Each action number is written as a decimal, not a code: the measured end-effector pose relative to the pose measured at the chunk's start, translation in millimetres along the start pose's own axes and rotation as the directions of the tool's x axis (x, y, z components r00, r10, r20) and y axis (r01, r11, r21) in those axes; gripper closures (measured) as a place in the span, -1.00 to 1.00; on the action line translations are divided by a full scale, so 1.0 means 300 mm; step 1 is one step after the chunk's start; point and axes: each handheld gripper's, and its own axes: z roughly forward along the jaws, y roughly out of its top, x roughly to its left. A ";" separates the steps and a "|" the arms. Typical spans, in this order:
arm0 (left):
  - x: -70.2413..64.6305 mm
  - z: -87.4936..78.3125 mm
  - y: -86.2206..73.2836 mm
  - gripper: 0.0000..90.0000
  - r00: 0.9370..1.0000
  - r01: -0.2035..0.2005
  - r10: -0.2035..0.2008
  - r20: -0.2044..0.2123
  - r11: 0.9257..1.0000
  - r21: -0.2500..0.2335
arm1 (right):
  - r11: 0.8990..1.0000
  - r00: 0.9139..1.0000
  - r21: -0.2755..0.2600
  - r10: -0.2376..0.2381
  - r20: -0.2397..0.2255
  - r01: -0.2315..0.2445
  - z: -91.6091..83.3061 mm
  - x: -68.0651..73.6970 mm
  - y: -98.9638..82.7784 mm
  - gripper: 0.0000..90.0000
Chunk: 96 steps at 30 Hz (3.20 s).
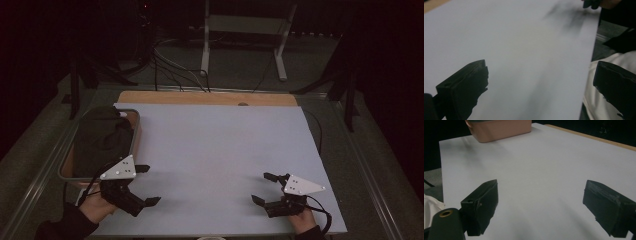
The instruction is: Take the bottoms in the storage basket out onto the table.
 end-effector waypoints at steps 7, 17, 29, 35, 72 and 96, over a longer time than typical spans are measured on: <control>0.026 -0.007 0.002 -0.99 1.000 0.009 -0.009 -0.018 1.000 0.005 | 1.000 1.000 -0.006 -0.004 0.005 0.004 -0.003 0.002 0.002 -0.71; 0.076 -0.048 0.001 -0.99 0.997 0.026 -0.026 -0.074 1.000 0.000 | 1.000 1.000 -0.003 -0.004 0.001 0.004 0.000 0.005 0.002 -0.71; 0.160 -0.117 -0.013 -0.99 0.987 0.066 -0.065 -0.145 0.998 0.001 | 1.000 1.000 -0.002 -0.009 0.003 0.009 0.002 0.009 0.002 -0.71; 0.197 -0.149 -0.016 -0.99 0.981 0.083 -0.082 -0.176 0.997 -0.003 | 1.000 1.000 -0.001 -0.008 0.004 0.008 0.003 0.009 0.002 -0.71; 0.437 -0.303 -0.021 -0.99 0.856 0.232 -0.251 -0.452 0.968 -0.098 | 1.000 1.000 -0.001 -0.008 0.005 0.008 0.007 0.010 0.002 -0.71; 0.546 -0.163 -0.068 -0.99 0.816 0.313 -0.233 -0.528 0.947 0.066 | 1.000 1.000 0.003 -0.009 0.000 0.009 0.008 0.009 0.001 -0.71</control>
